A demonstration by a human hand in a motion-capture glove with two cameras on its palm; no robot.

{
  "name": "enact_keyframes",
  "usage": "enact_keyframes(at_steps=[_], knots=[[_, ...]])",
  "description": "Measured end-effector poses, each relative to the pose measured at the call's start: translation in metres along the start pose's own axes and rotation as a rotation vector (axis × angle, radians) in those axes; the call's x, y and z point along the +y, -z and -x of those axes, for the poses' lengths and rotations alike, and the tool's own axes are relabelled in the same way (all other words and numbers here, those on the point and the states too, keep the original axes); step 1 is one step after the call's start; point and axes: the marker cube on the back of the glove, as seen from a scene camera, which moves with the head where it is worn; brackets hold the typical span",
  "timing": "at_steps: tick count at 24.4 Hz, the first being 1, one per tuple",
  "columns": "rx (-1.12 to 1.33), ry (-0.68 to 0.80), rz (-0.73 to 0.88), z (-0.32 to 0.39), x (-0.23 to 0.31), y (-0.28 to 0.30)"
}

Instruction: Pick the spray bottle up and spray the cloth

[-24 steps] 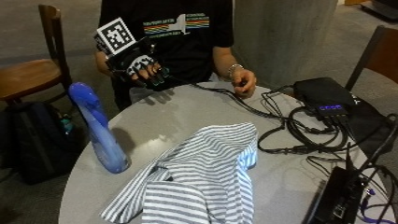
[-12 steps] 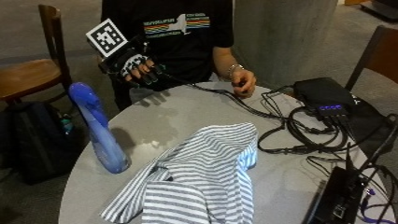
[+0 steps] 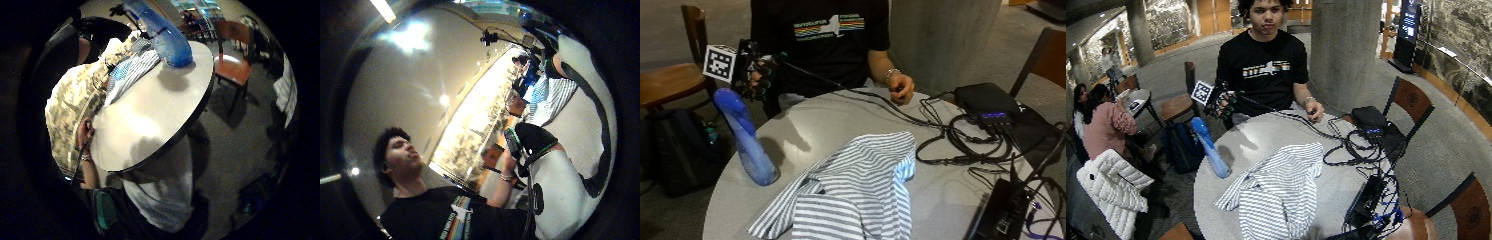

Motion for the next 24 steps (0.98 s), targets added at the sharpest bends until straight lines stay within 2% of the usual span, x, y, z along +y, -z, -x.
enact_keyframes(at_steps=[4,14,19,24], knots=[[-0.038,-0.069,-0.055,-0.007,-0.004,0.008],[-0.041,-0.089,-0.067,-0.022,-0.021,0.008],[-0.041,-0.126,-0.1,-0.027,-0.058,-0.004],[0.007,-0.158,-0.103,-0.051,-0.073,0.0]])
